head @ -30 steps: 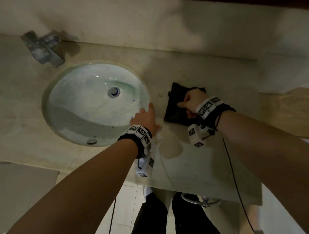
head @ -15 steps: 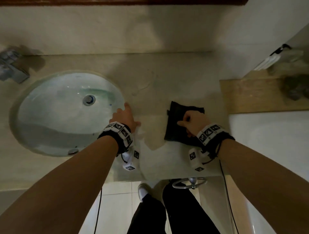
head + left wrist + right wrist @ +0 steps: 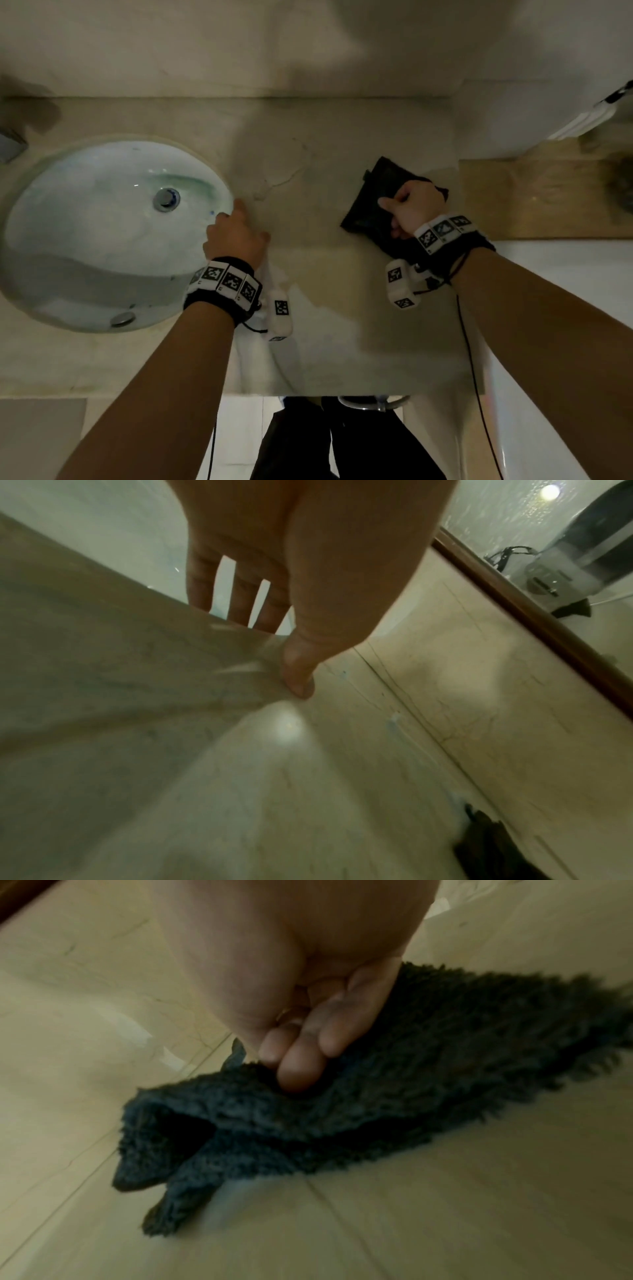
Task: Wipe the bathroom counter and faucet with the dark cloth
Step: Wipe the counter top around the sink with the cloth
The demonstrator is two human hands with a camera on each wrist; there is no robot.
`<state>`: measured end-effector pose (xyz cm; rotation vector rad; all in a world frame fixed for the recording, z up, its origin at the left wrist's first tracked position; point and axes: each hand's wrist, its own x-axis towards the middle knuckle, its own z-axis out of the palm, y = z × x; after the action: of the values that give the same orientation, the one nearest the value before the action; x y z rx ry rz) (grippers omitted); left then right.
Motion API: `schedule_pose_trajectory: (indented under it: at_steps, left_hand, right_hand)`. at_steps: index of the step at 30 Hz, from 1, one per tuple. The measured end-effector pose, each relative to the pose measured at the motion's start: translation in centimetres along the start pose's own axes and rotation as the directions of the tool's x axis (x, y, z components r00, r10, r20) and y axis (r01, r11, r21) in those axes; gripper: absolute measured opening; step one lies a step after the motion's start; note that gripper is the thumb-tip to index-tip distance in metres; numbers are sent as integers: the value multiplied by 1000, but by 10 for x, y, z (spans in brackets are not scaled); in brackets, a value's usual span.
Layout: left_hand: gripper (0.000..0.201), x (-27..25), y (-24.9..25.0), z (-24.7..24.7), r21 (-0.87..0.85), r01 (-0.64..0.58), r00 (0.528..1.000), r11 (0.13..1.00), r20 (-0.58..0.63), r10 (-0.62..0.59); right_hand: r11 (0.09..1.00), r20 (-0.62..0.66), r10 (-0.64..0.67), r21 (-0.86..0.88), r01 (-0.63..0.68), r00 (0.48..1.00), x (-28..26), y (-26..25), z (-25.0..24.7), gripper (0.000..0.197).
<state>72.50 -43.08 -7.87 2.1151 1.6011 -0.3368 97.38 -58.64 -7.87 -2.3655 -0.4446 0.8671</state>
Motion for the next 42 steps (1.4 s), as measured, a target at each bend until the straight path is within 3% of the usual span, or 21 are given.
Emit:
schedule_pose_trajectory:
  at_steps: [9, 14, 21, 26, 32, 37, 42]
  left_hand:
    - [83, 6, -3, 1, 33, 62, 998, 998, -15, -62]
    - [86, 11, -15, 8, -39, 51, 999, 998, -16, -51]
    - [89, 14, -22, 11, -64, 17, 1000, 998, -5, -17]
    - [87, 15, -20, 9, -47, -5, 1000, 999, 7, 5]
    - [87, 18, -24, 12, -30, -16, 1000, 999, -1, 15]
    - [86, 18, -26, 16, -45, -14, 1000, 999, -17, 13]
    - [87, 18, -26, 16, -38, -17, 1000, 999, -7, 16]
  right_hand:
    - [999, 96, -5, 41, 1, 995, 90, -58, -14, 27]
    - [999, 102, -47, 25, 45, 994, 101, -69, -13, 25]
    - [958, 315, -143, -195, 211, 938, 22, -50, 2, 27]
    - [926, 488, -96, -277, 258, 868, -45, -11, 11, 27]
    - [940, 481, -58, -269, 210, 875, -34, -18, 12, 28]
    - [992, 333, -27, -104, 65, 943, 8, -46, 12, 26]
    - [991, 253, 79, 90, -104, 964, 58, -76, 6, 21]
